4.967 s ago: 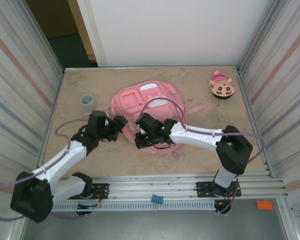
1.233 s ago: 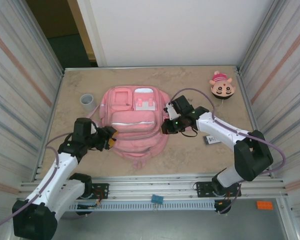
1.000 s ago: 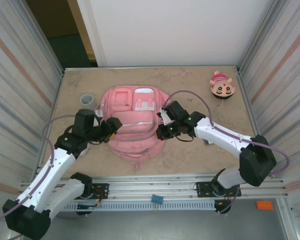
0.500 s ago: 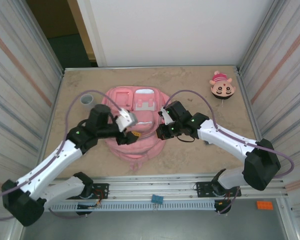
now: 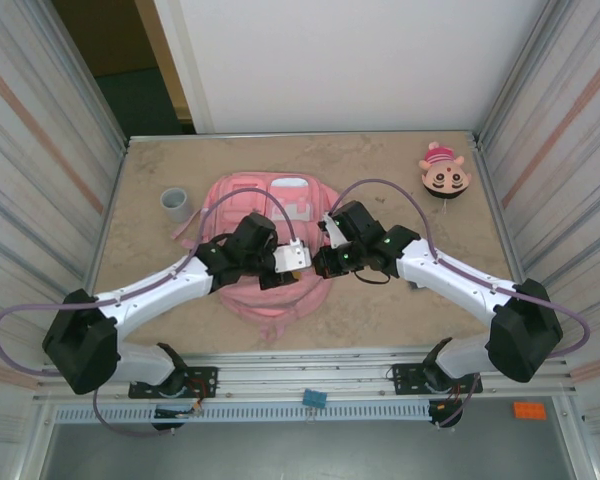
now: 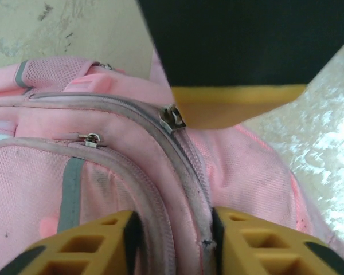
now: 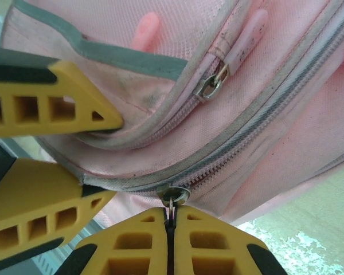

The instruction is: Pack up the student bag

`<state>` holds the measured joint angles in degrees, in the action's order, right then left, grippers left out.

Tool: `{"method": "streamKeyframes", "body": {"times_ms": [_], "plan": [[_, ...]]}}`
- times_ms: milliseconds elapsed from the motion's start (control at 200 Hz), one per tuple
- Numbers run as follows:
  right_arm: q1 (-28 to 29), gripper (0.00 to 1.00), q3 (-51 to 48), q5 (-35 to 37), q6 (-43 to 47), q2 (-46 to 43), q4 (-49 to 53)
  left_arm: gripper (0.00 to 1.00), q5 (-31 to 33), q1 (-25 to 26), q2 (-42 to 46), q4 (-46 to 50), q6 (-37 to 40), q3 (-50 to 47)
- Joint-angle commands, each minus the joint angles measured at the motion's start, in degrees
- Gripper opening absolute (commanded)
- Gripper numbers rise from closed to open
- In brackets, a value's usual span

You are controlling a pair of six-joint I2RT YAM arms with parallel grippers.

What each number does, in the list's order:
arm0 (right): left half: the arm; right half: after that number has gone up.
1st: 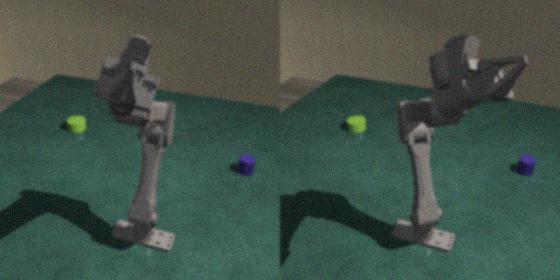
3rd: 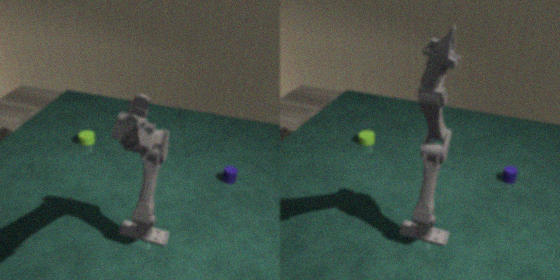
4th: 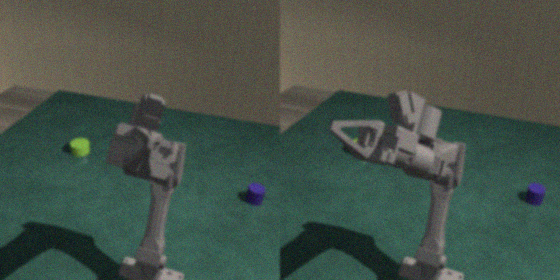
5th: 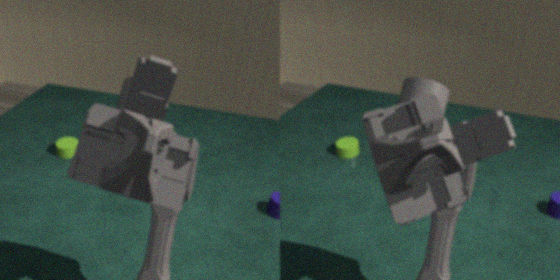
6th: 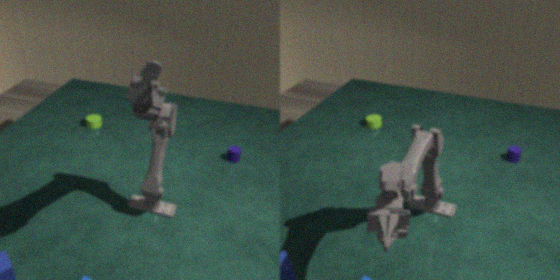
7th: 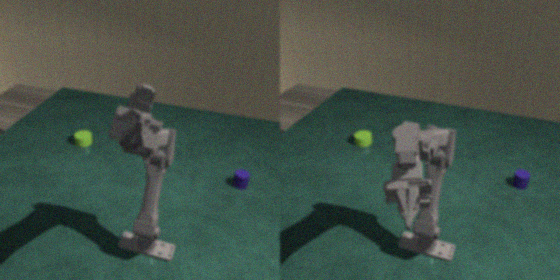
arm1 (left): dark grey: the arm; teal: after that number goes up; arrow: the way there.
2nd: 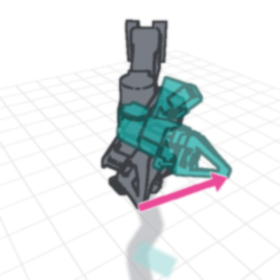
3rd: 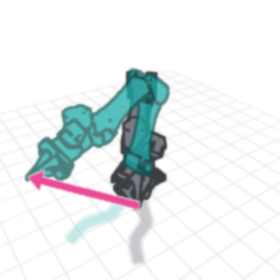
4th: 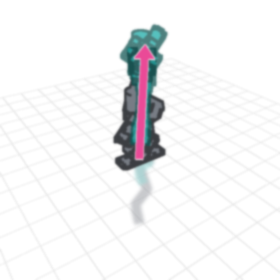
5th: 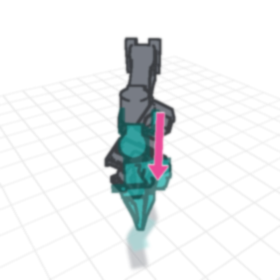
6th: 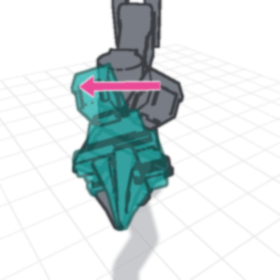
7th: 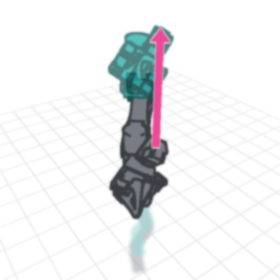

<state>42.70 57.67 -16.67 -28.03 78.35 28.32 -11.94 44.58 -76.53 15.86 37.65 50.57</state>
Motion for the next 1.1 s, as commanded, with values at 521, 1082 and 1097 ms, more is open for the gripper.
{"method": "streamKeyframes", "body": {"times_ms": [521,1082,1097], "plan": [[-14.72,0.0,-0.25,0.33,3.93,4.41,-1.7,0.0,-11.8,0.16,13.8,5.74,8.12,-4.46],[-18.28,0.02,5.14,-2.26,4.69,13.96,-10.06,0.25,-19.11,0.33,17.27,8.3,8.1,-4.78],[-18.21,0.07,4.98,-2.45,4.99,13.46,-10.07,0.31,-18.57,0.33,17.66,8.07,7.5,-4.78]]}}
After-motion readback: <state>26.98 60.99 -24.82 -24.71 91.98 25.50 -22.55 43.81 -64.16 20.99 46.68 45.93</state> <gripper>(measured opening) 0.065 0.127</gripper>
